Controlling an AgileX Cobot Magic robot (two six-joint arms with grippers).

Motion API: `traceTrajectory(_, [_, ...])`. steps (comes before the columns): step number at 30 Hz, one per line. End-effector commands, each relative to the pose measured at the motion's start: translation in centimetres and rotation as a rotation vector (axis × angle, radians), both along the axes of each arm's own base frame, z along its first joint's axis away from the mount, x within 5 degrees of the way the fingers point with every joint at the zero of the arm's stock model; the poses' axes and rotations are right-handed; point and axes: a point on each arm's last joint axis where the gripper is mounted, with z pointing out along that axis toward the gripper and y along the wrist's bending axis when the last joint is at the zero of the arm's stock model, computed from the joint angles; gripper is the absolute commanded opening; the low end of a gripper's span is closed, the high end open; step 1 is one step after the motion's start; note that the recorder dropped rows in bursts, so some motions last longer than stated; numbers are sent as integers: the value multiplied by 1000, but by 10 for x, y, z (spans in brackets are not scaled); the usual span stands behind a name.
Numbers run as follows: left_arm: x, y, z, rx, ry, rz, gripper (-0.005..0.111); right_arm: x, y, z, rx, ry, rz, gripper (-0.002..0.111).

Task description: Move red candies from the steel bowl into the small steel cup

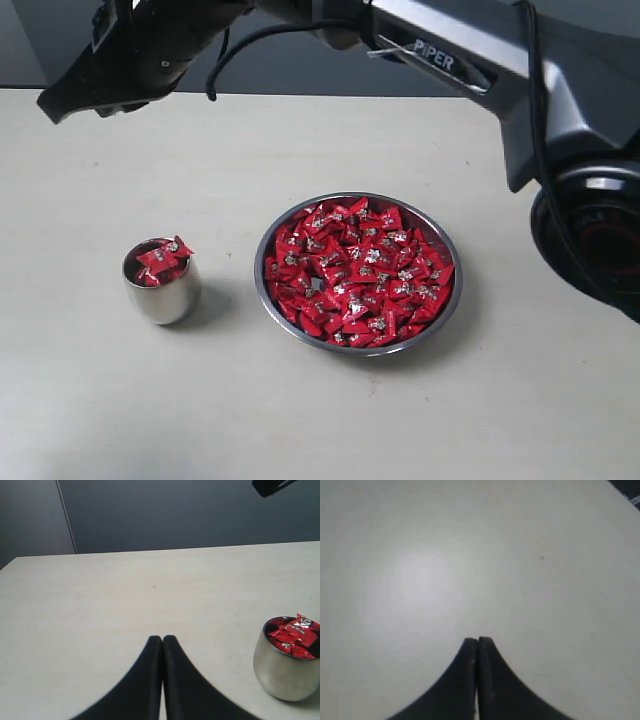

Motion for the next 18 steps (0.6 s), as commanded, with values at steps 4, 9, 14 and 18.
traceTrajectory(4, [0, 0, -1, -4, -3, 1, 0, 2, -26, 6, 95, -43, -114, -1])
traceTrajectory(9, [0, 0, -1, -4, -3, 1, 0, -6, -62, 2, 112, -80, -183, -1])
traceTrajectory(14, [0, 0, -1, -4, -3, 1, 0, -10, -119, 13, 131, -148, -271, -1])
traceTrajectory(18, [0, 0, -1, -4, -3, 1, 0, -14, -157, 11, 130, -136, -344, -1])
